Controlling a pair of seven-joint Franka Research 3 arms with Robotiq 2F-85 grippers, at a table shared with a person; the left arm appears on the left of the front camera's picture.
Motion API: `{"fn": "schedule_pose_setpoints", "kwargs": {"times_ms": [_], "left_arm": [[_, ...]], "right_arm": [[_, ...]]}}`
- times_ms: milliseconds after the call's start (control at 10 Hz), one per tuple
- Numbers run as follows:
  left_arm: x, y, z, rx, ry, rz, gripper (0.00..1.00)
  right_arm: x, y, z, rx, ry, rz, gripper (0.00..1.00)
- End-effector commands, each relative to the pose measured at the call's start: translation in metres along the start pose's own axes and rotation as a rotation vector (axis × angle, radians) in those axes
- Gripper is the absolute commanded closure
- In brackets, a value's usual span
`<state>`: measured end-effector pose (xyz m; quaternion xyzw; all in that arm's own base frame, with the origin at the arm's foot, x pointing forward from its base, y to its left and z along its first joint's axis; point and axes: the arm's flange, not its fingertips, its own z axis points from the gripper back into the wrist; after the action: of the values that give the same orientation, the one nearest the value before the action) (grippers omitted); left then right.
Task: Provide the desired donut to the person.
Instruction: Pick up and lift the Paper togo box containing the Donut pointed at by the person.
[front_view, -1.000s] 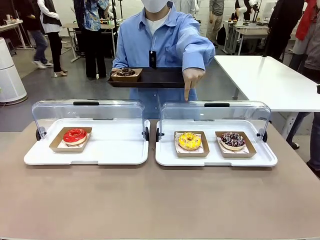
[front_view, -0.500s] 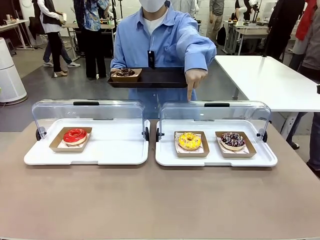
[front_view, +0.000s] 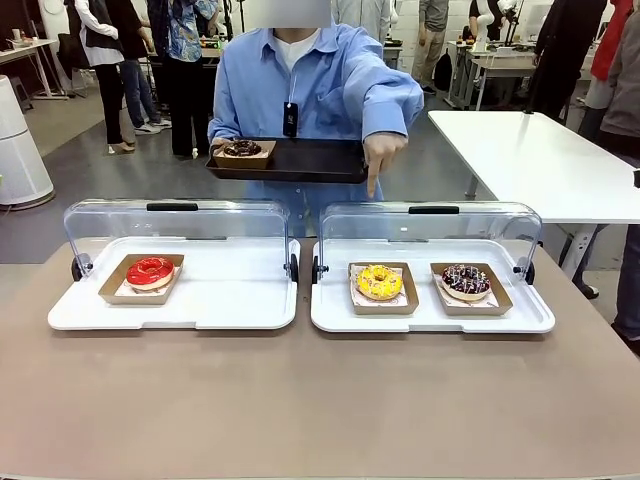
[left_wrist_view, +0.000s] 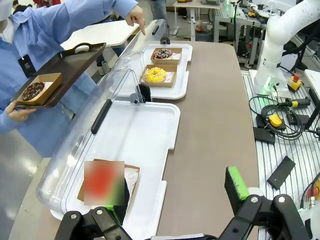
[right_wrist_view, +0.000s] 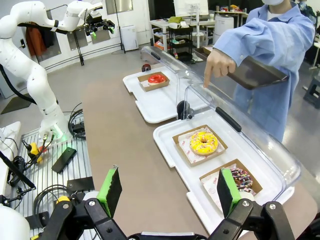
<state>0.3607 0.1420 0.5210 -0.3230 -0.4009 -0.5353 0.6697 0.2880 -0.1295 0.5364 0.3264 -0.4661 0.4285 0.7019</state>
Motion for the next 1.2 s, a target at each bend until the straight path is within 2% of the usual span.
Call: {"fn": "schedule_pose_setpoints", "kwargs": {"times_ms": [0,200,400,500,600,800,900,1100], "left_arm": [[0.000,-0.002,0.000,-0.001,-0.013,-0.006,0.00],[0.000,-0.002,0.000,-0.001,-0.013,-0.006,0.00],[0.000,-0.002,0.000,-0.001,-0.013,-0.006,0.00],[0.000,-0.002,0.000,-0.001,-0.013,-0.006,0.00],[0.000,-0.002,0.000,-0.001,-0.013,-0.006,0.00],[0.000,-0.002,0.000,-0.001,-0.013,-0.006,0.00],[0.000,-0.002,0.000,-0.001,-0.013,-0.006,0.00],[0.000,-0.002,0.000,-0.001,-0.013,-0.006,0.00]], "right_arm": [[0.011,-0.009,-0.017,0.048,0.078,-0.020,0.00],[0.048,-0.020,-0.061,0.068,0.230,-0.020,0.00],[0.074,-0.025,-0.124,0.101,0.506,0.027,0.00],[0.075,-0.019,-0.154,0.111,0.620,0.078,0.00],[0.067,-0.012,-0.183,0.145,0.742,0.115,0.00],[0.041,0.001,-0.235,0.189,0.902,0.170,0.00],[0.029,0.006,-0.252,0.209,0.954,0.188,0.00],[0.008,0.003,-0.276,0.196,0.984,0.188,0.00]]}}
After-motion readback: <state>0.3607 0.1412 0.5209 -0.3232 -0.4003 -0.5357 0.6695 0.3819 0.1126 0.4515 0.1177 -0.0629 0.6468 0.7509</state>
